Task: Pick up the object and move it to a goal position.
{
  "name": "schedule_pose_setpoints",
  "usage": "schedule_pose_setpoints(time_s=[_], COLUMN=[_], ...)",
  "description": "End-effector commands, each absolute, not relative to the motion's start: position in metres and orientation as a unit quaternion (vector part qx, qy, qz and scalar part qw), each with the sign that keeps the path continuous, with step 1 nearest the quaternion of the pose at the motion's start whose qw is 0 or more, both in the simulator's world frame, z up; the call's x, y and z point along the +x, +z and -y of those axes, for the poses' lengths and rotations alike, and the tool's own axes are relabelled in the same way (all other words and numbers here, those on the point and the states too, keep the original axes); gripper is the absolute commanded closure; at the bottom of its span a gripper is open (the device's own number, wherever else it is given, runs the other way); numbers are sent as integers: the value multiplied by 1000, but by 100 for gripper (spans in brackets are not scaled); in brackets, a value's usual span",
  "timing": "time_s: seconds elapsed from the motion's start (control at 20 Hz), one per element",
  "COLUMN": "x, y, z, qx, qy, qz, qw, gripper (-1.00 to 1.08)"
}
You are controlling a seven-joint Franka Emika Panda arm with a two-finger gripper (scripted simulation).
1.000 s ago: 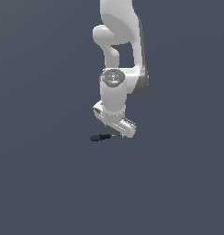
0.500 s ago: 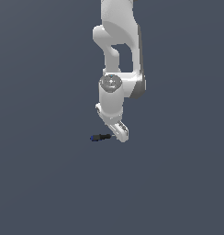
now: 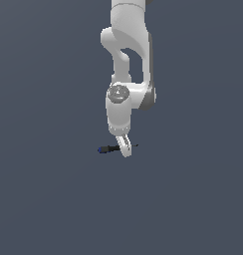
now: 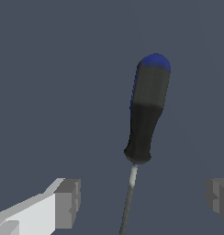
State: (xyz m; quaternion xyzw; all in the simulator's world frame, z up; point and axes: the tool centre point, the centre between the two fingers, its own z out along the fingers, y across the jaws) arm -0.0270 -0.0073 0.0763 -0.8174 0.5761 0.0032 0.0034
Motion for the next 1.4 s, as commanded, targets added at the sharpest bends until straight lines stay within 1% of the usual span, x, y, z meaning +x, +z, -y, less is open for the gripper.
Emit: schedule_pose_setpoints(time_s=[0.0,0.4,0.8,1.35], x=[-29,-32,-33,-34], y=[73,66,62,19], z=[9,13,13,14], qx=[-801,-771,-769,-767], qy=[2,0,0,0], qz=[-598,-637,-640,-642], qw=[2,0,0,0], gripper=[-92,-92,-92,-92])
